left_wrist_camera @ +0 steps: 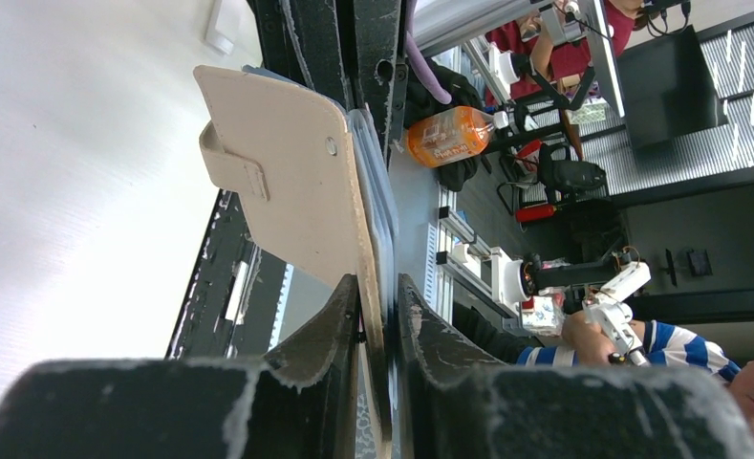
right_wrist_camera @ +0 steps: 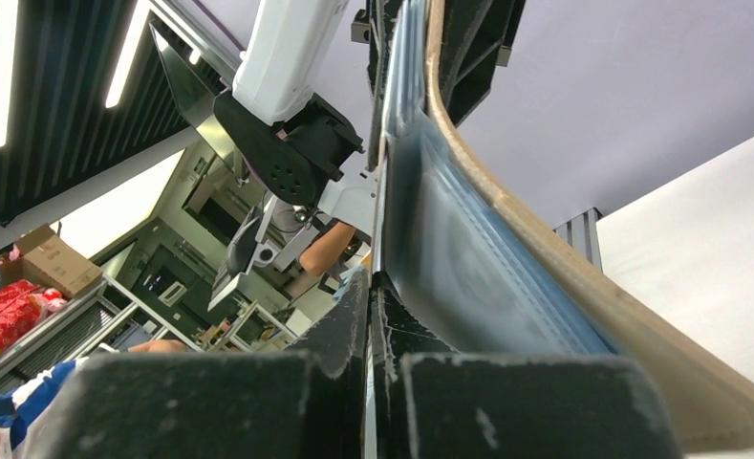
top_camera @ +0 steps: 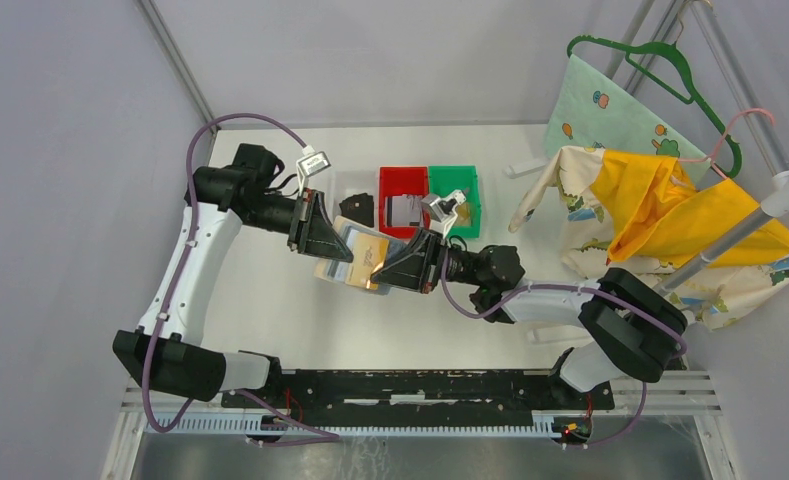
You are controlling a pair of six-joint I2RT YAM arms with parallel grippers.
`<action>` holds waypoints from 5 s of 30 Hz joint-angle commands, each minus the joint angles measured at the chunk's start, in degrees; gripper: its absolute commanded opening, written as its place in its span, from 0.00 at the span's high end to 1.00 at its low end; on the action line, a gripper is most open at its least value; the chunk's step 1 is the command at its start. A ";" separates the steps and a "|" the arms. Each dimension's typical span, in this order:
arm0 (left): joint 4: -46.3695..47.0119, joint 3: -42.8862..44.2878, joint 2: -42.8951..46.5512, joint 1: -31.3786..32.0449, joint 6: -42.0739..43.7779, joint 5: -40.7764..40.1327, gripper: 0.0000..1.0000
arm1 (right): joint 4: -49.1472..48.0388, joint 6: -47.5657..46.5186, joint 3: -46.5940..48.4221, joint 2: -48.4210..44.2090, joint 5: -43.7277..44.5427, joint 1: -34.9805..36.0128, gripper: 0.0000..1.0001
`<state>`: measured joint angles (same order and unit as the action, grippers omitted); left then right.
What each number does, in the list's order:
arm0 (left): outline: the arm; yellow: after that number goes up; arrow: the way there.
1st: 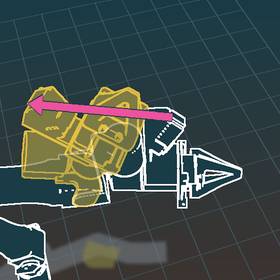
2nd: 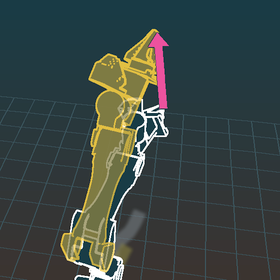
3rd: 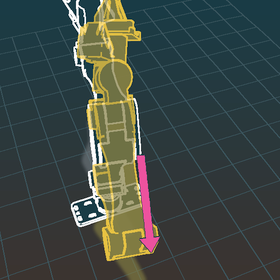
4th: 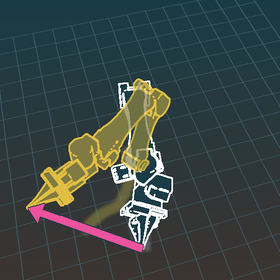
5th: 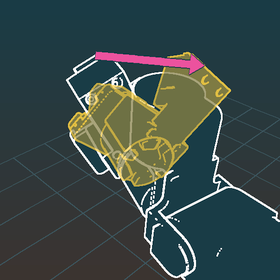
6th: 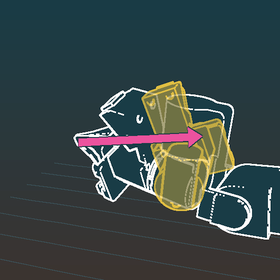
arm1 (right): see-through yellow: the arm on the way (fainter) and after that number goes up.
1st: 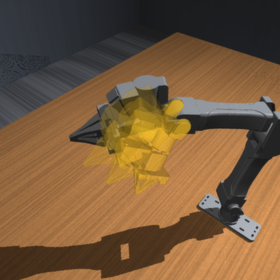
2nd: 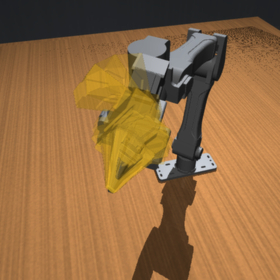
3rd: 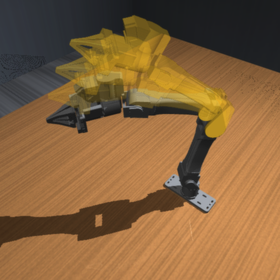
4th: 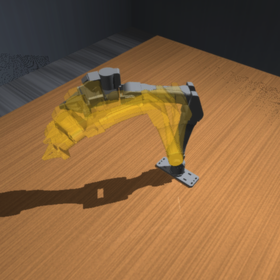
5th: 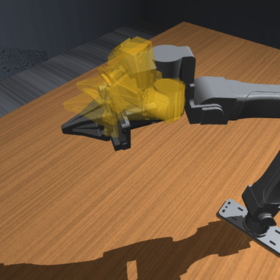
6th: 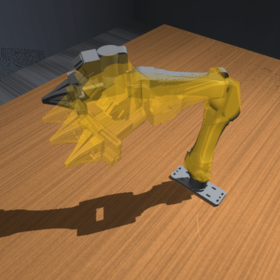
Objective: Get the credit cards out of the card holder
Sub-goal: Remove the credit card from the card holder, then place the credit card in the storage box, then place the card holder at the center of the board, then reset both arms
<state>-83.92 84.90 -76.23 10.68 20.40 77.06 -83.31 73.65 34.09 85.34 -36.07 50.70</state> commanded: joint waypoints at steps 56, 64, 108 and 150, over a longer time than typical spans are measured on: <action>22.65 -17.77 -1.49 7.89 2.76 -37.09 0.94 | 99.48 -58.60 40.47 18.58 16.98 -33.50 1.00; 31.77 -23.35 -4.55 11.36 8.23 -49.90 0.94 | 97.44 -58.02 42.38 23.61 12.52 -33.12 0.95; 46.14 -22.26 4.52 -0.74 5.90 -48.73 0.00 | 67.96 -59.28 -9.01 -33.39 32.34 -30.18 0.02; 152.72 -74.72 -6.11 -16.04 -15.95 -62.95 0.00 | -13.61 -88.69 -48.34 -9.81 68.96 -35.51 0.02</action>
<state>58.57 14.41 -84.42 -14.04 -5.13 26.55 -85.30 -12.43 0.58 74.50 38.87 15.35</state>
